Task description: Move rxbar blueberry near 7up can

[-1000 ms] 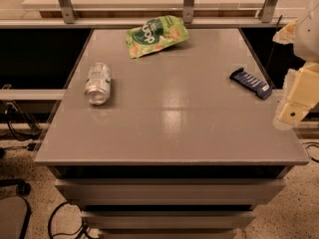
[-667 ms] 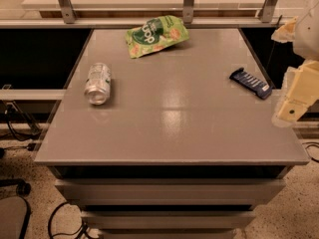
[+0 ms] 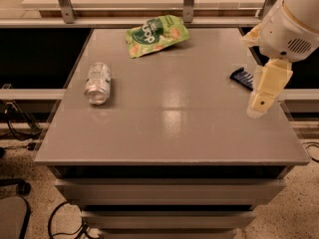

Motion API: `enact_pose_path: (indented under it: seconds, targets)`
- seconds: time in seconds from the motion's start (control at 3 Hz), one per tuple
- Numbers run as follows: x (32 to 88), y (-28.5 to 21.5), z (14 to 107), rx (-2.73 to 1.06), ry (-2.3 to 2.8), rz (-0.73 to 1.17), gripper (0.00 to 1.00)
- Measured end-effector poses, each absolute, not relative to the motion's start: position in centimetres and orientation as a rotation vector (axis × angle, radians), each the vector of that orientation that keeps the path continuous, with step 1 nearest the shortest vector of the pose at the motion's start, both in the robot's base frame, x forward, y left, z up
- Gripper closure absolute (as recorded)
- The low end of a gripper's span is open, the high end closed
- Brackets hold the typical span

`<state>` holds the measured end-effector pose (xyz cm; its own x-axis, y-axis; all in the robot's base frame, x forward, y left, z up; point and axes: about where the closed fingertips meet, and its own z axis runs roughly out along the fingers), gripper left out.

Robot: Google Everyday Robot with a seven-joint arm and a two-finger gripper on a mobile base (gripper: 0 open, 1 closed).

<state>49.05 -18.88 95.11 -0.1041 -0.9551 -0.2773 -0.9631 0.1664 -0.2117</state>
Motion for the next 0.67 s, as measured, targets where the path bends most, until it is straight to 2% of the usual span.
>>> enact_pose_path:
  seconds: [0.67]
  targets:
    - [53.4, -17.4, 89.6, -1.882, 2.098, 0.069, 0.0]
